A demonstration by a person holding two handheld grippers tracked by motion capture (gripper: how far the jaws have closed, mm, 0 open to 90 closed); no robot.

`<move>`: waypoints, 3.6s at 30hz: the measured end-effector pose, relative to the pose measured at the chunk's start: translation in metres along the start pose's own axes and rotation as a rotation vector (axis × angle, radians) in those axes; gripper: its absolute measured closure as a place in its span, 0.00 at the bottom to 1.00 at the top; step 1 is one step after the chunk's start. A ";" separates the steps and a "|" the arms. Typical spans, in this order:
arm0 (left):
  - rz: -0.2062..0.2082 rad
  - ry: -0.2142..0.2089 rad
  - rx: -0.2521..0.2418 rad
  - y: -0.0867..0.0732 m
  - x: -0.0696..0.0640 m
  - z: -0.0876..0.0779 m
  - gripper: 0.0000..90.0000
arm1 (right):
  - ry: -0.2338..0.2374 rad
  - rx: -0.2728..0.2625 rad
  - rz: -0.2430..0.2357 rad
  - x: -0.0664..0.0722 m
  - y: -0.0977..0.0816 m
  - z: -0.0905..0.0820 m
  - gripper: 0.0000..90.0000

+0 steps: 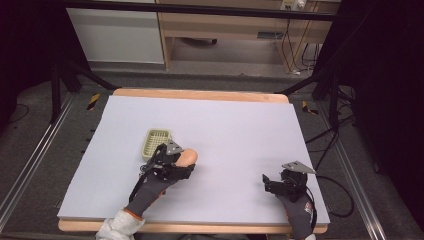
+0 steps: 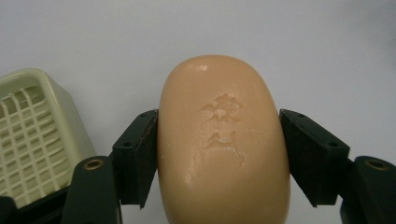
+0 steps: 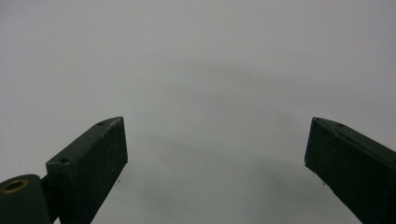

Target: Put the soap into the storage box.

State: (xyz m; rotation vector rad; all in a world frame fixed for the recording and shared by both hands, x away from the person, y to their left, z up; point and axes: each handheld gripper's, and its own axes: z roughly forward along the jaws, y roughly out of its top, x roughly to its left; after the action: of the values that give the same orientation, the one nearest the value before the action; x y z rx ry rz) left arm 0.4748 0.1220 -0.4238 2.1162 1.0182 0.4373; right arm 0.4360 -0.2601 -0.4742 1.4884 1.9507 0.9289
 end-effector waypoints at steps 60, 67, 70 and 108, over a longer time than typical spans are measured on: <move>-0.176 0.203 -0.062 0.005 0.088 -0.010 0.35 | 0.000 0.012 0.000 0.002 0.000 0.003 0.07; -0.178 0.221 -0.064 0.005 0.090 -0.006 0.35 | -0.002 0.017 -0.007 0.002 0.001 0.004 0.07; -0.187 0.227 -0.064 0.004 0.091 -0.002 0.35 | 0.005 0.016 -0.004 0.002 0.000 0.004 0.07; -0.208 0.256 0.008 -0.012 0.102 0.023 0.36 | 0.006 0.018 -0.004 0.001 0.000 0.005 0.07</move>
State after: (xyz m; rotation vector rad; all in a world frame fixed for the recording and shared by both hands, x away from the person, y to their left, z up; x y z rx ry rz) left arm 0.5457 0.1960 -0.4493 1.9692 1.3721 0.6114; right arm 0.4396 -0.2576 -0.4773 1.4928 1.9706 0.9179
